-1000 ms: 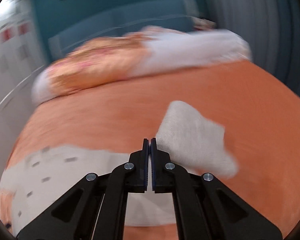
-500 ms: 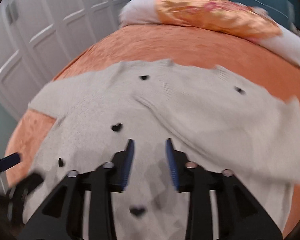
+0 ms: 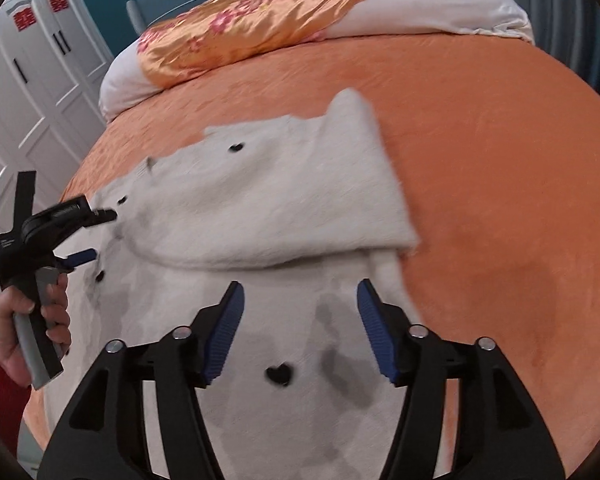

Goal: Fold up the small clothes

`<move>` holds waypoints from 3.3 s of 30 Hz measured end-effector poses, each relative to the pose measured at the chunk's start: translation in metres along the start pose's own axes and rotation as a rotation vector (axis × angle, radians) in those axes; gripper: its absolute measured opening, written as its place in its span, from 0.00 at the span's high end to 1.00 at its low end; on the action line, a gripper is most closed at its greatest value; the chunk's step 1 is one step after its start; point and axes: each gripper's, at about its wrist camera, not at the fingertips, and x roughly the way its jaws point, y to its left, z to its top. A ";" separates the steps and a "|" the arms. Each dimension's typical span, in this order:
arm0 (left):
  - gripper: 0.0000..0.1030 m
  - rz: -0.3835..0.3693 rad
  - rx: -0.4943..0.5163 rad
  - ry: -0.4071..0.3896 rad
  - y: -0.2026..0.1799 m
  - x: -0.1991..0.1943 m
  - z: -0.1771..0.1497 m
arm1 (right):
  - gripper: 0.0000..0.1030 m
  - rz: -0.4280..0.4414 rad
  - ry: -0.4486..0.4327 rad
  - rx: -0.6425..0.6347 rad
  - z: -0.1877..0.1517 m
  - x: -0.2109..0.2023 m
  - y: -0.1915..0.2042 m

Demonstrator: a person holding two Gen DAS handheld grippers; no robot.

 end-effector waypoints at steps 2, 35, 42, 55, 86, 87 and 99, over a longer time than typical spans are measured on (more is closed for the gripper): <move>0.94 -0.044 0.026 0.008 -0.006 0.001 0.002 | 0.44 -0.014 -0.008 0.015 0.008 0.003 -0.008; 0.86 0.190 0.148 -0.329 0.048 -0.015 -0.050 | 0.78 -0.131 0.059 -0.256 0.034 0.097 0.039; 0.85 0.214 0.160 -0.327 0.045 -0.018 -0.051 | 1.00 -0.218 0.044 -0.232 0.036 0.092 0.025; 0.78 0.373 0.258 -0.255 0.025 -0.027 -0.058 | 1.00 -0.204 0.120 -0.209 0.032 0.093 0.020; 0.34 0.305 -0.632 -0.314 0.452 -0.197 0.017 | 0.80 -0.117 0.214 -0.270 -0.173 -0.077 0.116; 0.35 0.286 -0.651 -0.326 0.456 -0.195 0.016 | 0.80 -0.126 0.219 -0.281 -0.175 -0.077 0.119; 0.96 0.123 -0.347 -0.487 0.333 -0.251 0.068 | 0.69 -0.096 0.164 -0.306 -0.169 -0.093 0.131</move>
